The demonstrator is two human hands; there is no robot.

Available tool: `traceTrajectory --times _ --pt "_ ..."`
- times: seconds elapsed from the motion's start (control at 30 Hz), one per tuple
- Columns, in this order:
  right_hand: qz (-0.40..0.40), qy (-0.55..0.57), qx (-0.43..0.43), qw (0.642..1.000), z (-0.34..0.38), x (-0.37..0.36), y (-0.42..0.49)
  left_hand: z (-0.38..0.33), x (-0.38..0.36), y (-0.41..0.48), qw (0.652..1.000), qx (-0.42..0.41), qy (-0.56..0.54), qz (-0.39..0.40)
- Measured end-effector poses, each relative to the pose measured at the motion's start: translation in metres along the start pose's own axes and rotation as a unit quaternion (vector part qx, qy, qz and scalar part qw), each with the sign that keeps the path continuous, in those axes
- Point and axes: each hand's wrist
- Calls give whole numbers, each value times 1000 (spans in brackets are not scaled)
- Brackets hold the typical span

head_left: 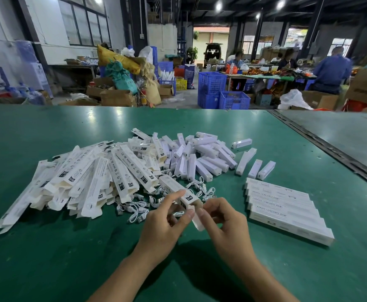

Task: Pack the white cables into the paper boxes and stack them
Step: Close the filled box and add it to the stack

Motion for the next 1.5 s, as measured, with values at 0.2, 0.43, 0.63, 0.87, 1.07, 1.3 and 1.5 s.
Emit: traceTrajectory --times 0.2,0.43,0.63,0.87,1.07,1.3,1.5 --pt "-4 -59 101 993 -3 3 4 0 -1 0 999 -24 -6 -29" --pt "76 -102 153 980 -1 13 6 0 0 1 999 -26 2 -27" --pt "151 -111 127 974 1 22 8 1 0 0 999 -34 7 -30" --pt "169 -136 133 967 -6 24 12 6 -1 1 999 -30 10 -19" --pt "93 -122 147 977 -6 17 12 6 -1 1 1000 -17 22 -5" --pt "16 -108 151 982 -7 10 10 4 -1 1 1000 -20 -5 3" --pt "4 -104 200 974 -11 9 11 4 -2 1 1000 -17 -8 -2"
Point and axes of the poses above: each hand's wrist, its own y-axis towards the middle knuckle, its own x-axis out of the back of the hand, z = x × y, and after that the axes turned 4 degrees about -x, right-handed
